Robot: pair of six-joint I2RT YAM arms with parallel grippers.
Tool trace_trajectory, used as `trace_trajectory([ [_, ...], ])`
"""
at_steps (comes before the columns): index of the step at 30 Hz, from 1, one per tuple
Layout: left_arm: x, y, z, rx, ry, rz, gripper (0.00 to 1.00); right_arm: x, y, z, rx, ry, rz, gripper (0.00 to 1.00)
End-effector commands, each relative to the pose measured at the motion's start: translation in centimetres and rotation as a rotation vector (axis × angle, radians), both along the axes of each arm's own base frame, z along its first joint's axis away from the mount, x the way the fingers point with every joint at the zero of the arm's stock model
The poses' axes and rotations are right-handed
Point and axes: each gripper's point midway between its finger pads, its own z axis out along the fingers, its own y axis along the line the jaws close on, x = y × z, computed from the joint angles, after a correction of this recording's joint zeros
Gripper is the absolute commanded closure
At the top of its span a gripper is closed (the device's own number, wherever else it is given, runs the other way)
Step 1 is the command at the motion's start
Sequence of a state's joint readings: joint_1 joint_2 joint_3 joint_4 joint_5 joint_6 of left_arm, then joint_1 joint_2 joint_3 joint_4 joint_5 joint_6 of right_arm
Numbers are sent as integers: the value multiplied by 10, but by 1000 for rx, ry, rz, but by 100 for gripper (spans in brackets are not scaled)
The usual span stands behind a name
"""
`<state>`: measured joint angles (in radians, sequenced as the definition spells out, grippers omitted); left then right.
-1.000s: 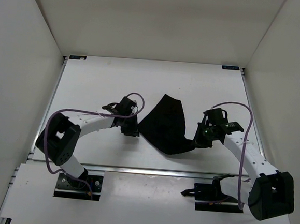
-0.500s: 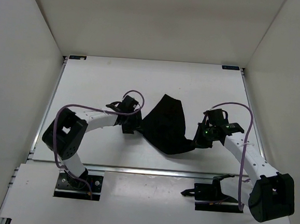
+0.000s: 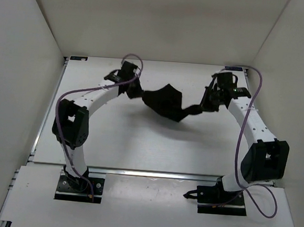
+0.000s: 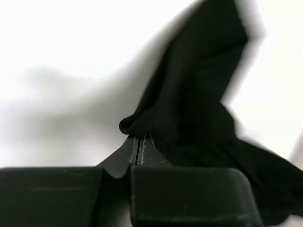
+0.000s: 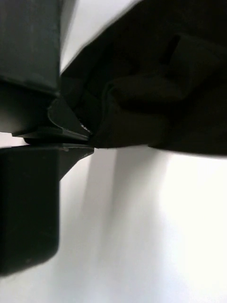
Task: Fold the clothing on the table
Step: Flatten the skirt out
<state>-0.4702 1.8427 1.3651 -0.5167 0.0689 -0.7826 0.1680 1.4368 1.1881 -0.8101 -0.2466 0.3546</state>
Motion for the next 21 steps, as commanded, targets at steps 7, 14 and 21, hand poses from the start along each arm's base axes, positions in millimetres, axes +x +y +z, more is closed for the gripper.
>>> trace_trajectory([
  [7,40,42,184,-27,-349,104,100,119,-13,97,-55,-335,-63,98],
  [14,-54,16,46,-182,-61,80,100,90,-22,10,1,-131,-97,89],
  [21,-119,-58,10,-163,57,-120,85,65,-67,-20,-100,-49,-227,26],
])
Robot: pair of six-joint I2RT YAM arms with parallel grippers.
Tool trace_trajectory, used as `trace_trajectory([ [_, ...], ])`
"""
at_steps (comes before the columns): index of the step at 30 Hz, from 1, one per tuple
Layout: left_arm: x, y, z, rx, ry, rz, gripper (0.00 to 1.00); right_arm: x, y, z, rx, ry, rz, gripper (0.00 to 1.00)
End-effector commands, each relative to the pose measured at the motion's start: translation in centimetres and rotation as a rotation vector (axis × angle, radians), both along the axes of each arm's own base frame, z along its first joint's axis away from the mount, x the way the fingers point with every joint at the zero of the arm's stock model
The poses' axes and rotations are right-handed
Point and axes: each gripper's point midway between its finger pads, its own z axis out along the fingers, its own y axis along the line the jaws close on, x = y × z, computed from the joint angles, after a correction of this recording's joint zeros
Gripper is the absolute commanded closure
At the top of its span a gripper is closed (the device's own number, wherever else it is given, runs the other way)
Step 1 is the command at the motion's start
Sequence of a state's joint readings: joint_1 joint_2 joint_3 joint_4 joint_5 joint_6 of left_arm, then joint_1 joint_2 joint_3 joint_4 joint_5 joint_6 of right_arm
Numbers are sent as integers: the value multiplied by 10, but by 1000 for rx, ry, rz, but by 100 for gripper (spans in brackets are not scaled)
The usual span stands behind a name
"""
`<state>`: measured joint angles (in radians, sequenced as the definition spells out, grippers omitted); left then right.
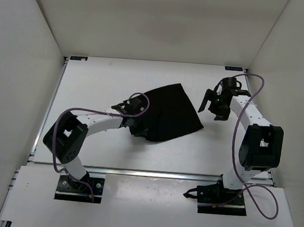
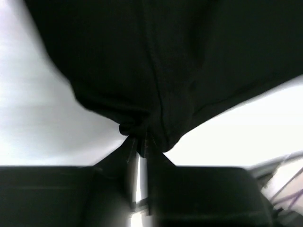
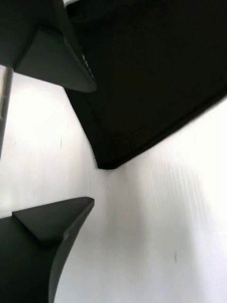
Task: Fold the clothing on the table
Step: Flatten the skirt out
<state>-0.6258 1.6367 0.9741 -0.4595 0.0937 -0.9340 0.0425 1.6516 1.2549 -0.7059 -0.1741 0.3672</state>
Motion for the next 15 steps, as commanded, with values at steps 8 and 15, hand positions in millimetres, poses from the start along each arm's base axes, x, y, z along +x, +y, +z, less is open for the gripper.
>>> trace_trajectory([
  [8,-14,-23,59,-219,-81,19,27,-30,21,37,-104,-147,-28,12],
  [15,40,71,65,-92,-143,127,11,-84,140,14,111,-68,89,23],
])
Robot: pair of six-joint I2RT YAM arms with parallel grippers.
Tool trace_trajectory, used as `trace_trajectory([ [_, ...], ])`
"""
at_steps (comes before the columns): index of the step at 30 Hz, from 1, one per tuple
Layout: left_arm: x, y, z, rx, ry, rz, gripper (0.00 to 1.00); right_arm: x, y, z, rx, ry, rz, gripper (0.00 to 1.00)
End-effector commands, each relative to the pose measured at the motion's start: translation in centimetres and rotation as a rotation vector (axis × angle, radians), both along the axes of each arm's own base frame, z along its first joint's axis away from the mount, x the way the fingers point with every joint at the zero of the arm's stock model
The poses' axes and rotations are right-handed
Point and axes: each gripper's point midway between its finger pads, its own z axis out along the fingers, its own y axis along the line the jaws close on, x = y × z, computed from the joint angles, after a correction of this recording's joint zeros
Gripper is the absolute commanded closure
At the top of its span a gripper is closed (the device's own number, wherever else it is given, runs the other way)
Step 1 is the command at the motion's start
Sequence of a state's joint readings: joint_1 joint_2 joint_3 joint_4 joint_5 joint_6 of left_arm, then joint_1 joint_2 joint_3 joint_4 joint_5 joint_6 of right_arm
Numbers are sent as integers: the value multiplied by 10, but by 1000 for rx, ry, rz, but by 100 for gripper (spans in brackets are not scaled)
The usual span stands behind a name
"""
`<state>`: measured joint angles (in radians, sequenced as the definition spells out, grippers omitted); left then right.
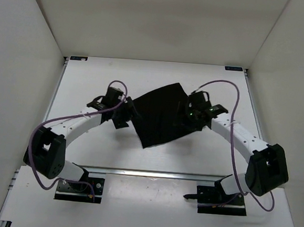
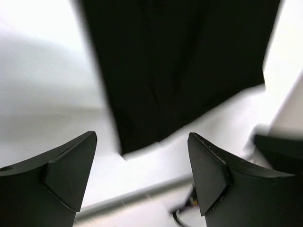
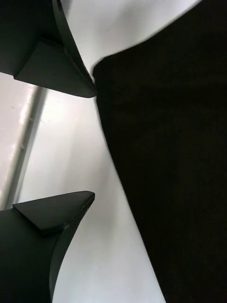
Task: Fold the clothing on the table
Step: Flatten the skirt out
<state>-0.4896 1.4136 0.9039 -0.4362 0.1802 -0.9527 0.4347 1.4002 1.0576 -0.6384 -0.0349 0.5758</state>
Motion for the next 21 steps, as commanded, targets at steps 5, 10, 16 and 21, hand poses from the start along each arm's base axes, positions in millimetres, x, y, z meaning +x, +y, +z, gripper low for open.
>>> trace_trajectory([
  [5,84,91,-9,304,-39,51,13,-41,104,-31,161,122,-5,23],
  [10,120,94,-19,349,-77,44,17,-59,138,-59,199,201,-53,26],
  [16,138,93,-49,452,-30,-43,21,-73,165,-76,212,266,-80,31],
  [21,156,98,-57,451,-60,-34,32,-72,164,-86,215,286,-149,32],
])
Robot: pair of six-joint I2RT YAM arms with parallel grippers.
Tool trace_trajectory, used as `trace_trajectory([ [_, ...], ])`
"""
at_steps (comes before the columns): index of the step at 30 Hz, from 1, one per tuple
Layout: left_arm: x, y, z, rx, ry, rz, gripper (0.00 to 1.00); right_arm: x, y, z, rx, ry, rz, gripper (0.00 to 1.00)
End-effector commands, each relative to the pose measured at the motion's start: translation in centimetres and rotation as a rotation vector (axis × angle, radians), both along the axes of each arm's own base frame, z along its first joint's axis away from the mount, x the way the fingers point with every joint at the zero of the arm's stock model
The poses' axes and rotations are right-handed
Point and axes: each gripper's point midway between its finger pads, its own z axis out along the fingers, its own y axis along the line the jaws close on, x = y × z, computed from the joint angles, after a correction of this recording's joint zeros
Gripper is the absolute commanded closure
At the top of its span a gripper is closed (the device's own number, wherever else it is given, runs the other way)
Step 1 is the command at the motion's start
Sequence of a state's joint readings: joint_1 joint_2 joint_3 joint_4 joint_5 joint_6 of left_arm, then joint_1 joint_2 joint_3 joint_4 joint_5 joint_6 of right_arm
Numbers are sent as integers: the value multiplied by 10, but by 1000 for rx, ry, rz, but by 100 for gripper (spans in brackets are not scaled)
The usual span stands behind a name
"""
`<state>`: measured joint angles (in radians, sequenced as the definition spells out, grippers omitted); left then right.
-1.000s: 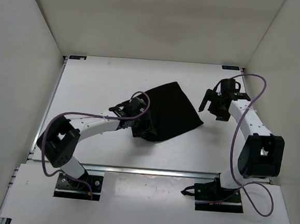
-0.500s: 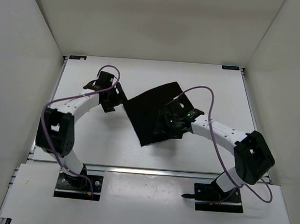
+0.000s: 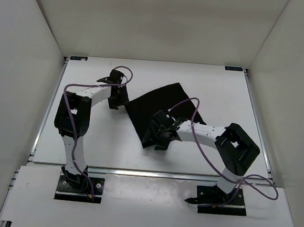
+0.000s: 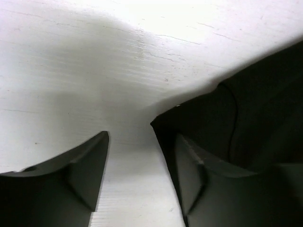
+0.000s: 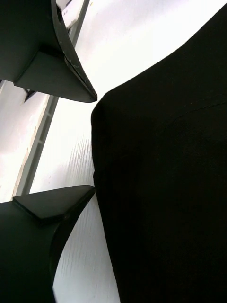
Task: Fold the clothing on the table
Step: Flatten the skirt out
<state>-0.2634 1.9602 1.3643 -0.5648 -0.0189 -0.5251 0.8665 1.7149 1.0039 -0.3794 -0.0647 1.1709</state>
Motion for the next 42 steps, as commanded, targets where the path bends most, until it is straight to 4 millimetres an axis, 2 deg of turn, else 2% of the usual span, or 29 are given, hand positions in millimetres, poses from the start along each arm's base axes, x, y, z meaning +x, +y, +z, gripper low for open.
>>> trace_trajectory([
  [1,23,2,17,9,-74,-31,35,12,7,-1,21,-7,-94,34],
  [2,26,1,14,11,-71,-43,40,13,6,-4,17,4,-112,38],
  [3,31,0,13,4,-79,-42,41,14,7,-4,21,10,-125,40],
  [4,29,-1,10,-2,-68,-40,42,12,7,-10,11,22,-127,47],
  [5,32,-4,12,-9,-82,-43,55,16,6,-8,18,18,-140,54],
  [6,33,-6,12,-15,-88,-38,76,14,1,-14,11,32,-147,64],
  [7,34,-9,13,-26,-97,-43,90,15,3,-12,20,32,-147,77],
  [8,33,-10,11,-35,-93,-44,95,22,-4,-15,14,30,-162,83],
  [9,30,-14,11,-45,-95,-57,100,19,-7,-20,0,38,-150,93],
  [10,33,-16,14,-56,-118,-48,100,25,-9,-14,16,31,-152,100],
  [11,30,-16,13,-59,-117,-43,100,26,-10,-12,18,22,-128,100],
  [13,20,-16,10,-66,-102,-32,100,30,-30,-16,-27,19,-121,99],
  [14,20,-11,17,-69,-117,-8,100,31,-40,-16,-49,13,-103,100],
  [15,10,-12,10,-64,-93,-14,100,31,-55,-17,-65,7,-95,100],
  [16,3,-14,12,-76,-90,-21,100,32,-66,-20,-77,9,-95,99],
  [18,-23,-19,6,-90,-47,-31,100,37,-96,-18,-86,3,-73,100],
  [19,-33,-23,10,-109,-42,-37,100,31,-109,-22,-107,24,-66,100],
  [21,-69,-32,-1,-144,27,-40,100,35,-148,-20,-145,14,-59,100],
  [22,-89,-40,-1,-161,48,-57,100,24,-161,-26,-175,37,-25,99],
  [23,-98,-45,-2,-174,57,-59,100,26,-176,-25,-179,33,-55,100],
  [24,-118,-52,-4,-182,73,-69,100,25,-189,-22,-174,29,-57,100],
  [28,-168,-83,3,-238,83,-115,100,20,-203,-6,-165,-21,1,100],
  [31,-190,-90,13,-233,70,-126,100,9,-202,4,-148,-21,52,100],
  [33,-197,-93,20,-254,53,-124,100,3,-198,9,-113,-23,81,100],
  [35,-192,-85,21,-266,25,-98,100,-4,-195,9,-103,-19,108,100],
  [38,-179,-69,24,-232,-10,-62,86,-11,-201,5,-134,-8,114,99],
  [41,-165,-61,25,-199,-69,-67,65,-8,-206,7,-124,-28,104,92],
  [42,-160,-63,27,-208,-80,-70,63,-8,-208,6,-117,-30,100,88],
])
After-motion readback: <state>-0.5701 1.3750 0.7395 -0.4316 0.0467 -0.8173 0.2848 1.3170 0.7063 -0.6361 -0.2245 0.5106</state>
